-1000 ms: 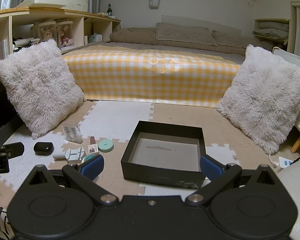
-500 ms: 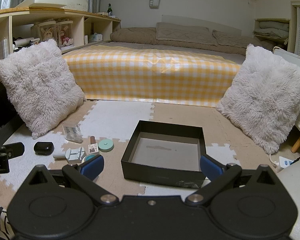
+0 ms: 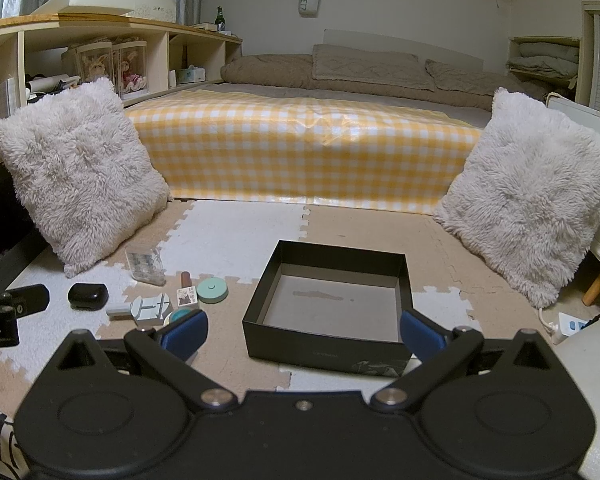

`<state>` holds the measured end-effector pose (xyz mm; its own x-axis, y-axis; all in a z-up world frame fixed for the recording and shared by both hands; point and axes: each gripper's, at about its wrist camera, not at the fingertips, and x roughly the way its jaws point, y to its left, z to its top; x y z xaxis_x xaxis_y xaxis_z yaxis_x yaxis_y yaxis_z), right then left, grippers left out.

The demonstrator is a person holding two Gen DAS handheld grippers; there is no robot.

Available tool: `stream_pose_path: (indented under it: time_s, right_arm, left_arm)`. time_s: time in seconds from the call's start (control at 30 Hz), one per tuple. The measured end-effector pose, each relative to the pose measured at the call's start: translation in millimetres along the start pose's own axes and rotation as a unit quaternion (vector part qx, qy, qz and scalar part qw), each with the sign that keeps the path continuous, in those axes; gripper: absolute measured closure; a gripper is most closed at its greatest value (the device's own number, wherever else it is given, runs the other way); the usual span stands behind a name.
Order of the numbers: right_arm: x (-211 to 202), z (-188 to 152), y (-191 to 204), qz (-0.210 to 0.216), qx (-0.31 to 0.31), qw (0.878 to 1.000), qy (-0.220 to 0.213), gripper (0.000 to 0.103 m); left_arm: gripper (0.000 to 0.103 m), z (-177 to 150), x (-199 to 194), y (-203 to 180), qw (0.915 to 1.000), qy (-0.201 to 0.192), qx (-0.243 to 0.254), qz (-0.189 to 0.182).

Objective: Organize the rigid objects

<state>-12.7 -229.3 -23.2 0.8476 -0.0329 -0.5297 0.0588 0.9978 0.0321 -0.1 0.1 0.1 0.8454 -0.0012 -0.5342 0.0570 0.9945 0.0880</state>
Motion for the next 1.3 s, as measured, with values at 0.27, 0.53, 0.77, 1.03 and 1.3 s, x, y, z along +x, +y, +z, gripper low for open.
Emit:
stream_pose_path:
  time_s: [0.27,0.53,0.77,1.03,1.3]
  right_arm:
    - [-1.4,-1.8,-3.1,-0.004,0.005,1.0,-0.008,0.0]
    - [4.0,11.7,-17.7,-0.026,0.031,0.998,-0.056,0.0]
    - [31.2,31.3,-35.5,-0.058,0.01,0.994,-0.091,0.0]
    - [73.6,45.1,-74.1,-0.069,0.019,0.995,-0.066,0.0]
    - [129.9,42.8,-118.8,-0.09,0.066,0.994,0.013,0.0]
  left_arm:
    - [0.0,4.0,-5.6,-0.3,0.9998,-0.009,-0.015,0.003]
    - [0.0,27.0,7.5,4.4,0.9993,-0.03,-0.02,0.005]
    - [0.0,50.1,26.1,11.0,0.9979,-0.057,-0.013,0.029]
    - [0.0,71.9,68.9,27.8,0.9963,-0.067,-0.028,0.045]
    - [0.0,79.8,119.4,45.8,0.9976,-0.044,-0.027,0.045]
